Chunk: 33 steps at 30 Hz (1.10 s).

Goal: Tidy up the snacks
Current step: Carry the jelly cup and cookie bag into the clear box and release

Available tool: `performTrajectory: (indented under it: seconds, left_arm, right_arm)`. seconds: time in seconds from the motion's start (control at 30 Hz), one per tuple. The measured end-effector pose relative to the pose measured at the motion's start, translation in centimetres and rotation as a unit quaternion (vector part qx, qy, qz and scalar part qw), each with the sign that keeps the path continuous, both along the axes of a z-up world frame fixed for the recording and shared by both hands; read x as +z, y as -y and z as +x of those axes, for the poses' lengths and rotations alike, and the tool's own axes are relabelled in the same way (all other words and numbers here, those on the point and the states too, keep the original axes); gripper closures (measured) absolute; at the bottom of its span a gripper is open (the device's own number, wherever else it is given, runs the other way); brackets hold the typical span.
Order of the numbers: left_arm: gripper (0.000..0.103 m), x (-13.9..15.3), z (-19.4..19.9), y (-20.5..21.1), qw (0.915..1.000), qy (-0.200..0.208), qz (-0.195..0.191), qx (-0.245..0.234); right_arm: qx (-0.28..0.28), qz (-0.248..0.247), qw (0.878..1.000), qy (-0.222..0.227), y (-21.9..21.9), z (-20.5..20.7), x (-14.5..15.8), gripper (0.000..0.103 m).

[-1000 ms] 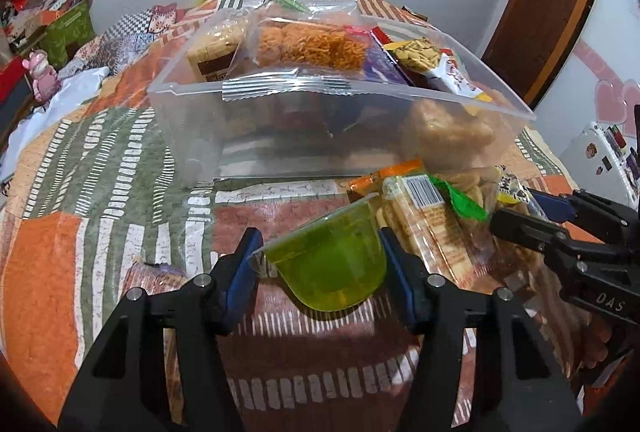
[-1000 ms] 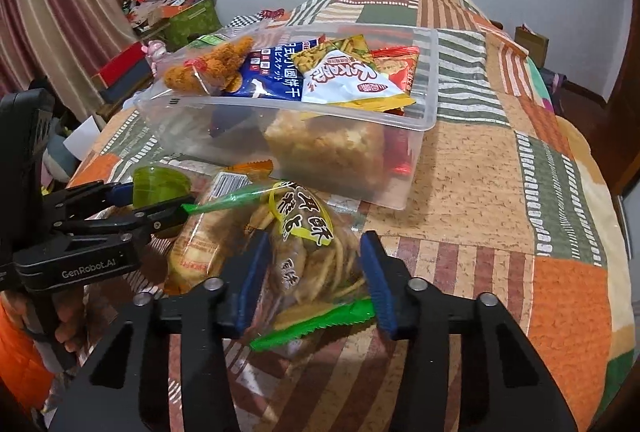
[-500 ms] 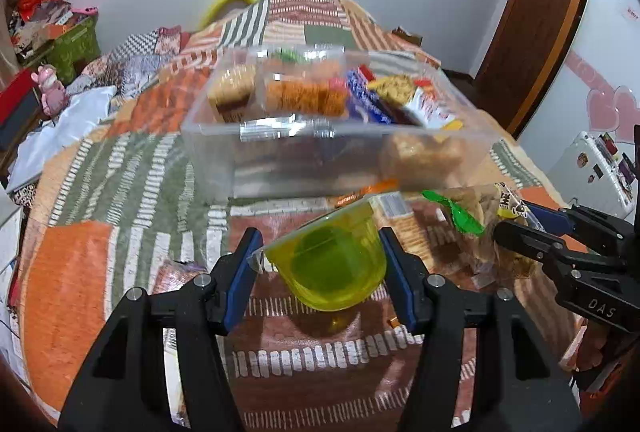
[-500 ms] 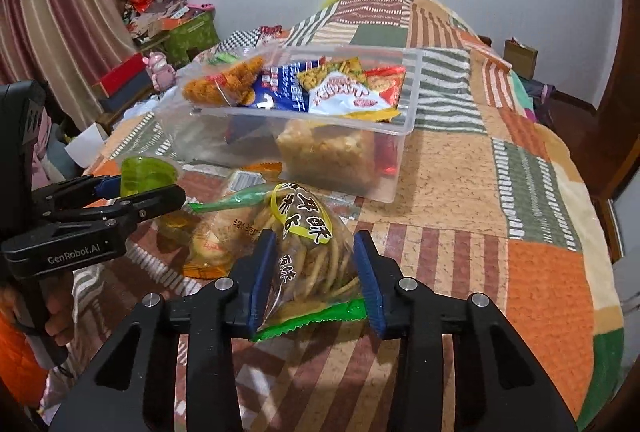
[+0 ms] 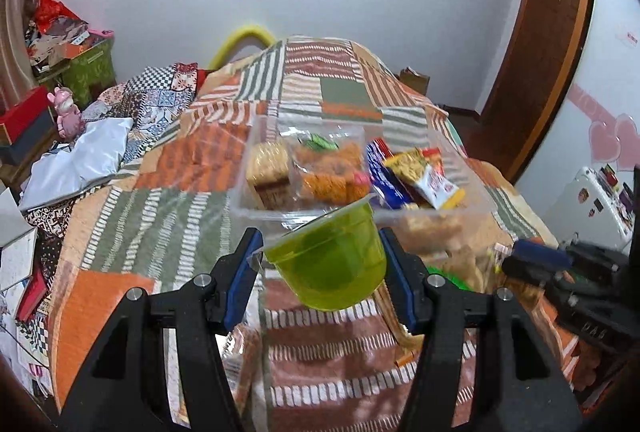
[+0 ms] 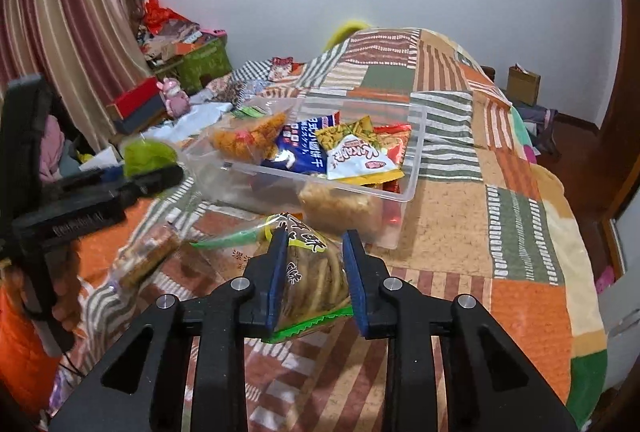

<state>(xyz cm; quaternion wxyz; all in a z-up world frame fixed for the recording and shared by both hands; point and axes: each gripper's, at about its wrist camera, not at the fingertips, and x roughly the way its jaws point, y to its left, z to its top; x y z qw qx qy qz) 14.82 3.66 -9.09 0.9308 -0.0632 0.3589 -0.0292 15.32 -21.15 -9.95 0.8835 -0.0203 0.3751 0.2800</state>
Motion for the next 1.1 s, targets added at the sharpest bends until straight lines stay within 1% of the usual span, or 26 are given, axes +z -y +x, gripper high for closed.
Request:
performTrajectory:
  seconds: [0.23,0.4,0.47,0.5,0.53,0.6,0.7,0.73,0.93,1.03,1.1]
  left_arm:
    - [0.045,0.2,1.8,-2.0,0.9997,0.004,-0.002,0.024]
    - [0.045,0.3,3.8,-2.9,0.9991,0.007,0.017,0.038]
    - [0.045,0.0,4.6,-3.1,0.9989,0.004,0.022,0.041]
    - [0.045,-0.2,5.1,-3.1,0.9988,0.0,0.025,0.043]
    - [0.045,-0.5,5.5,-3.2,0.9987,-0.003,0.026,0.043]
    - [0.045,-1.0,6.3,-3.3,0.9985,-0.01,0.029,0.045]
    - [0.045,-1.6,6.9,-3.2,0.9984,-0.013,0.035,0.042]
    - [0.045,-1.8,7.1,-3.2,0.9984,-0.013,0.036,0.042]
    - [0.045,-3.1,8.3,-3.3,0.9984,-0.026,0.034,0.037]
    - [0.045,-3.9,8.6,-3.2,0.9978,-0.038,0.041,0.035]
    - [0.045,-4.1,8.4,-3.0,0.9976,-0.039,0.047,0.033]
  right_arm:
    - [0.011,-0.012,0.999,-0.028,-0.3,0.2,-2.0,0.077]
    - [0.034,-0.041,0.997,-0.046,-0.8,-0.2,-3.5,0.077]
    - [0.036,-0.055,0.997,-0.046,-1.1,-0.3,-3.9,0.063]
    - [0.04,-0.058,0.996,-0.049,-1.2,-0.2,-4.1,0.051]
    - [0.041,-0.06,0.996,-0.051,-1.3,-0.2,-4.3,0.047]
    - [0.041,-0.07,0.996,-0.048,-1.6,-0.1,-4.6,0.044]
    - [0.039,-0.079,0.995,-0.054,-1.9,0.3,-5.3,0.041]
    - [0.036,-0.08,0.995,-0.057,-1.9,0.5,-5.6,0.041]
    - [0.029,-0.053,0.996,-0.06,-1.4,0.6,-5.6,0.053]
    - [0.025,-0.051,0.997,-0.054,-1.4,0.3,-5.2,0.057]
    - [0.023,-0.045,0.997,-0.054,-1.3,0.1,-5.0,0.058]
